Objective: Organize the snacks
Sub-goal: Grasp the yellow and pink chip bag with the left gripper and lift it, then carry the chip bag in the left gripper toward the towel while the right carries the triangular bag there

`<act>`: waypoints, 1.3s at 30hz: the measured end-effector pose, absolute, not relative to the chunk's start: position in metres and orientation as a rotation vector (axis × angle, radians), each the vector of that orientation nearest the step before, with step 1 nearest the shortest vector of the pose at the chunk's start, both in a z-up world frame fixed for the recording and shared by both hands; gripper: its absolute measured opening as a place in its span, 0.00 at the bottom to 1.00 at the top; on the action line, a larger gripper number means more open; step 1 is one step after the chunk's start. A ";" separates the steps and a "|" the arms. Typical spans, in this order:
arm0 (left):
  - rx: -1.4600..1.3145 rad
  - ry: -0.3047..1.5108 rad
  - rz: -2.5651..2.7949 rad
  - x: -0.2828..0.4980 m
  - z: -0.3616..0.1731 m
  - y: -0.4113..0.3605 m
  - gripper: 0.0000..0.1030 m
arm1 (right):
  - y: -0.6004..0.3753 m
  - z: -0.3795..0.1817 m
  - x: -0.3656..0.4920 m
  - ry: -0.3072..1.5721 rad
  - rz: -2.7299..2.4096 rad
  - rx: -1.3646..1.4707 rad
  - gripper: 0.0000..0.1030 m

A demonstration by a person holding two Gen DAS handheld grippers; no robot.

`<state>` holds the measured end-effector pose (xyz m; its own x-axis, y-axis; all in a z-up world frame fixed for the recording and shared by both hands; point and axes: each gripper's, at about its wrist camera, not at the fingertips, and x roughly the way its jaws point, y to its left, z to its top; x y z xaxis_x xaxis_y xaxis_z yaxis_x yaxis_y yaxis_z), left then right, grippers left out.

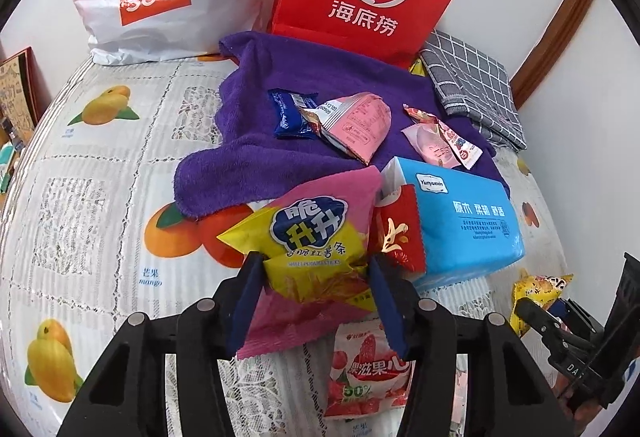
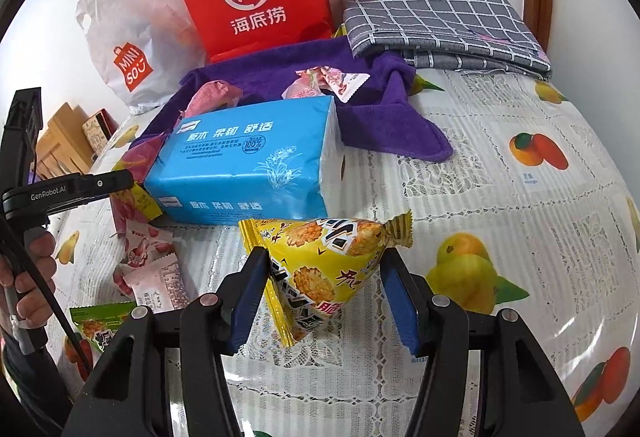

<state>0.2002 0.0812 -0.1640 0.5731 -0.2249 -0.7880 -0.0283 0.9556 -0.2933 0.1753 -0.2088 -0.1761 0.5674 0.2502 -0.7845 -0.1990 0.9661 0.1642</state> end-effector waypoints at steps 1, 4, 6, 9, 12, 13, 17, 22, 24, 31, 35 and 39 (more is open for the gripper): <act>-0.295 0.956 -0.121 0.198 -0.164 0.083 0.49 | -0.208 -0.175 0.175 0.929 0.265 0.058 0.55; -0.307 0.946 -0.120 0.191 -0.160 0.087 0.49 | -0.206 -0.171 0.172 0.921 0.270 0.056 0.55; -0.306 0.938 -0.115 0.186 -0.156 0.089 0.49 | -0.205 -0.167 0.169 0.913 0.272 0.051 0.55; -0.308 0.923 -0.113 0.176 -0.150 0.093 0.49 | -0.203 -0.161 0.162 0.899 0.277 0.046 0.55; -0.305 0.910 -0.114 0.166 -0.144 0.093 0.49 | -0.201 -0.156 0.158 0.887 0.281 0.040 0.55; -0.301 0.905 -0.114 0.162 -0.142 0.093 0.49 | -0.201 -0.154 0.156 0.883 0.281 0.039 0.55; -0.302 0.886 -0.118 0.152 -0.134 0.093 0.49 | -0.197 -0.148 0.149 0.870 0.287 0.030 0.55; -0.315 0.866 -0.131 0.142 -0.126 0.092 0.49 | -0.195 -0.139 0.140 0.852 0.295 0.021 0.55; -0.314 0.860 -0.136 0.139 -0.123 0.090 0.49 | -0.194 -0.135 0.137 0.845 0.296 0.018 0.55; -0.309 0.840 -0.151 0.130 -0.114 0.083 0.49 | -0.190 -0.125 0.127 0.820 0.308 0.005 0.55; -0.307 0.834 -0.164 0.128 -0.112 0.079 0.49 | -0.188 -0.120 0.125 0.809 0.314 0.000 0.55; -0.307 0.831 -0.171 0.129 -0.109 0.077 0.49 | -0.186 -0.114 0.123 0.793 0.323 -0.008 0.55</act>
